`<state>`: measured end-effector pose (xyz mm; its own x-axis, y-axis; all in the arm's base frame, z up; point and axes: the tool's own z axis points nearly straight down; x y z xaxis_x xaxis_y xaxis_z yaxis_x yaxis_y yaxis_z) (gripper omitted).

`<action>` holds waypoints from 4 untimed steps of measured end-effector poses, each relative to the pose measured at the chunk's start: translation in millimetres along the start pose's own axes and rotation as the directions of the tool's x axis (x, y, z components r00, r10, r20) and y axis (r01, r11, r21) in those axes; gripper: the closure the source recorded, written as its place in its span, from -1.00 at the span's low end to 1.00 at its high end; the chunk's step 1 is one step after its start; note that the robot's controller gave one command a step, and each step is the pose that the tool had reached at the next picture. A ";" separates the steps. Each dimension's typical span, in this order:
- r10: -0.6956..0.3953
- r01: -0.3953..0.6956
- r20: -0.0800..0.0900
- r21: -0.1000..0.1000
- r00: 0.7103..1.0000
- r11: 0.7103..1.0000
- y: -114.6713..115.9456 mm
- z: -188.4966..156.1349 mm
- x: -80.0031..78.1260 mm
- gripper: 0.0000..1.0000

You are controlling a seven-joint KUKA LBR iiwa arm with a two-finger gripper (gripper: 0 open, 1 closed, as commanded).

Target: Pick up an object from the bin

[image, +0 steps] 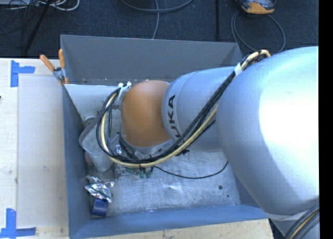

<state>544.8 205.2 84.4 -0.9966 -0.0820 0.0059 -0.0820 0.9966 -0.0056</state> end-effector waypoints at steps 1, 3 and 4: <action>-0.082 0.082 0.016 -0.002 0.997 0.997 -65.9 -85.4 -30.1 1.00; -0.239 0.239 0.007 -0.005 0.971 0.971 -79.0 -78.4 -29.8 -1.00; -0.446 0.447 0.021 -0.001 0.895 0.895 -82.1 9.2 -67.0 -1.00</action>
Offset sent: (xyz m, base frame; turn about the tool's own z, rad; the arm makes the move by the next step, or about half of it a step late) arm 0.0320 -0.0588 0.0813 -0.0874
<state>618.2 128.9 75.3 -0.8550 -0.5184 -0.0137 -0.5184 0.8551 -0.0015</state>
